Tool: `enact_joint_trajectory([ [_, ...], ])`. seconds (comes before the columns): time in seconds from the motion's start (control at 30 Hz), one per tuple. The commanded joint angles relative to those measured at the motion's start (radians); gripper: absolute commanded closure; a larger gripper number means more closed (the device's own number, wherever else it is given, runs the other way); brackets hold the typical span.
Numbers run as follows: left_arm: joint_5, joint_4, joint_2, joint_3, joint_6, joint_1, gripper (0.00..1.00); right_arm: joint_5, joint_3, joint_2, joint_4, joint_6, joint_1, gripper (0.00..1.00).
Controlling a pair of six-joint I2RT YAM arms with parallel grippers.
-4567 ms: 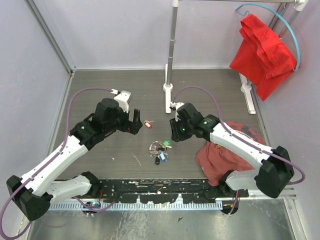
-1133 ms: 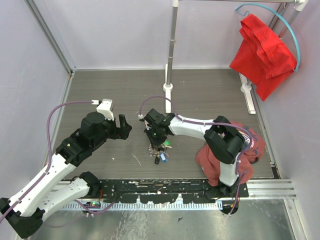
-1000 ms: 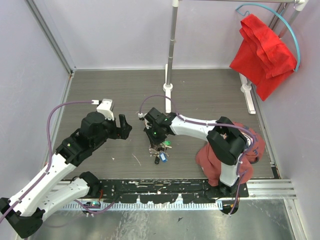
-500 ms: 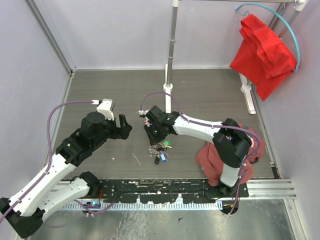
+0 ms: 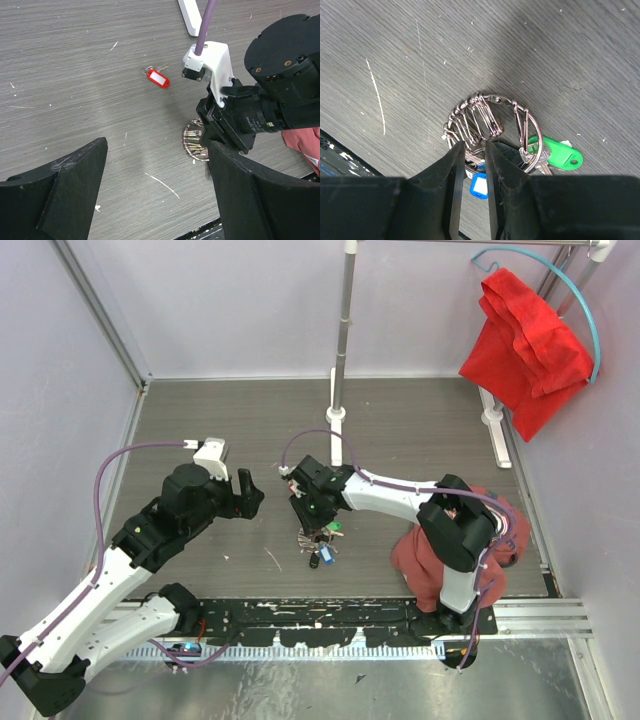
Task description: Put the keys on the keyring
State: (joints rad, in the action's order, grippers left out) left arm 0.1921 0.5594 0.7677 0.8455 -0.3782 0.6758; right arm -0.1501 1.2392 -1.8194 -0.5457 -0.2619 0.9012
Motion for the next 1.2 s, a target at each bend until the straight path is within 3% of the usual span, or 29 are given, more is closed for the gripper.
enact_joint_trajectory([
  [0.0, -0.008, -0.034, -0.005, -0.016, 0.007, -0.005, 0.12, 0.011, 0.013, -0.014, 0.006, -0.002, 0.006, 0.71],
  [0.7, -0.003, -0.029, -0.009, -0.012, 0.010, -0.005, 0.12, -0.002, 0.031, -0.067, 0.031, 0.004, 0.008, 0.71],
  [1.03, -0.006, -0.029, -0.002, -0.006, 0.013, -0.005, 0.12, -0.008, 0.032, -0.070, 0.036, 0.004, 0.011, 0.56],
  [1.1, -0.007, -0.030, -0.001, -0.005, 0.013, -0.005, 0.12, -0.010, 0.034, -0.074, 0.038, 0.004, 0.010, 0.59],
  [1.17, -0.007, -0.031, 0.000, -0.004, 0.013, -0.005, 0.12, -0.012, 0.038, -0.075, 0.040, 0.004, 0.013, 0.70],
])
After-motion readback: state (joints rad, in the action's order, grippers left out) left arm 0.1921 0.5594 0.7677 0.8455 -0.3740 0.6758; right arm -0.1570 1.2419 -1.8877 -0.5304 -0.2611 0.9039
